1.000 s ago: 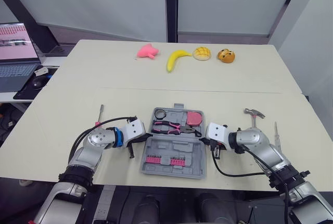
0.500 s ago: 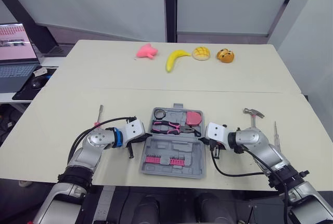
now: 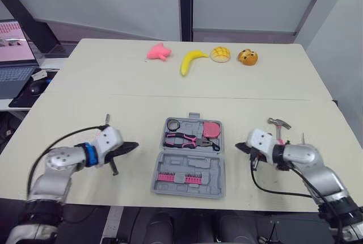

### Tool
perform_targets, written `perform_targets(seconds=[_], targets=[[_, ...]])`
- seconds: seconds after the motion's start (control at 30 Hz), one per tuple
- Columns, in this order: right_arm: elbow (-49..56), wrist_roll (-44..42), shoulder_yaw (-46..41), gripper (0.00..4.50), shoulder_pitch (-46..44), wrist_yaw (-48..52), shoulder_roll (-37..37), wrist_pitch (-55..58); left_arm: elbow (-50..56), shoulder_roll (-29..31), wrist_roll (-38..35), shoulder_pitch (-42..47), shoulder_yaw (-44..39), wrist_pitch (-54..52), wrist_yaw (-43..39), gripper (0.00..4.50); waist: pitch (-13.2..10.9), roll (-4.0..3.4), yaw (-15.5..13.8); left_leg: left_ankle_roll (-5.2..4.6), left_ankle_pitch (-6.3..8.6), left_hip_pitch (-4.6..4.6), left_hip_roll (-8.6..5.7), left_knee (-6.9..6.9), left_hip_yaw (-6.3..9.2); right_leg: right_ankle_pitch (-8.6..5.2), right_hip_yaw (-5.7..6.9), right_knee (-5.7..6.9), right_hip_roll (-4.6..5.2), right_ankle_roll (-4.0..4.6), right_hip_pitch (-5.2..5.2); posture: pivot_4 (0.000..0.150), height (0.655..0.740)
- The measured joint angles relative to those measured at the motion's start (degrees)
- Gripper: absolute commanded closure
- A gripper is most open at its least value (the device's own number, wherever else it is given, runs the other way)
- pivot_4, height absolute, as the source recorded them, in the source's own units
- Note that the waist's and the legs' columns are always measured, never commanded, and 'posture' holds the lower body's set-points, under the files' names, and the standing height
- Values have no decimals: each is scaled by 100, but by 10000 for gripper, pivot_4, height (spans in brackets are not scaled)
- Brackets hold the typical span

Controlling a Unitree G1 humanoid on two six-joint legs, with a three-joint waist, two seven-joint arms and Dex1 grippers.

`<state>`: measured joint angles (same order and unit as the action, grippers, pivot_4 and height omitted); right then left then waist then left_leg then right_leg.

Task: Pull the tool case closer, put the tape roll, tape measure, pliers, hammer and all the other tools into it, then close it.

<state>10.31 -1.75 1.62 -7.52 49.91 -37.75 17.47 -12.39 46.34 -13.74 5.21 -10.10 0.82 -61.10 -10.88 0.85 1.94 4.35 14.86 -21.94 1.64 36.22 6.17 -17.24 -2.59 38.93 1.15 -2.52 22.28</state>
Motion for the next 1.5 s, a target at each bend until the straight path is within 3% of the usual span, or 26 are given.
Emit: perform_targets(seconds=[0.1, 0.13, 0.43, 0.7, 1.17, 1.33, 1.5], targets=[[217, -294, -718, 45000, 396, -47, -245, 149, 156, 214, -375, -448, -664, -379, 46, 33120, 0, 0, -3, 0, 0, 8, 0, 0, -1, -1, 0, 0, 0, 0, -6, 1500, 7400], [254, -397, -947, 40820, 536, -66, -285, 190, 148, 266, -442, -573, -854, -437, 50, 29478, 0, 0, -3, 0, 0, 8, 0, -1, 0, -2, 0, 0, -1, 0, -6, 1500, 7400], [341, -1136, -2953, 21394, 2315, -103, -421, 256, -393, 395, -795, -1879, -2334, -879, 224, 36, 1, 2, -3, 0, 0, 16, 3, -10, -6, -14, -3, 1, -1, 4, -7, 1500, 7400], [340, -1423, -3434, 413, 3235, -34, -212, 73, -354, 120, -891, -2258, -2528, -1139, 482, 0, 8, 14, -3, 1, -1, 39, 6, -9, -11, -28, -8, 3, -2, -16, -24, 1500, 7400], [20, -1427, -3426, 413, 3274, -153, -325, -299, 90, 12, -903, -2216, -2526, -1288, 669, 0, 11, 18, -6, 1, -1, 39, 6, -11, -19, -18, -14, 3, -2, 1, -24, 1500, 7400], [-124, -1319, -3408, 413, 3253, -144, -403, -440, 884, 12, -911, -2485, -2390, -1263, 382, 0, 12, 18, -6, 2, -1, 40, 6, -10, -20, -19, -15, 3, -1, 0, -26, 1500, 7400], [-117, -1316, -3396, 413, 3217, -156, -405, -431, 1878, 13, -1128, -2160, -1862, -1323, 77, 0, 13, 17, -39, 5, -3, 42, 6, -7, -18, -19, -11, 3, -1, -5, -36, 1500, 7400]])
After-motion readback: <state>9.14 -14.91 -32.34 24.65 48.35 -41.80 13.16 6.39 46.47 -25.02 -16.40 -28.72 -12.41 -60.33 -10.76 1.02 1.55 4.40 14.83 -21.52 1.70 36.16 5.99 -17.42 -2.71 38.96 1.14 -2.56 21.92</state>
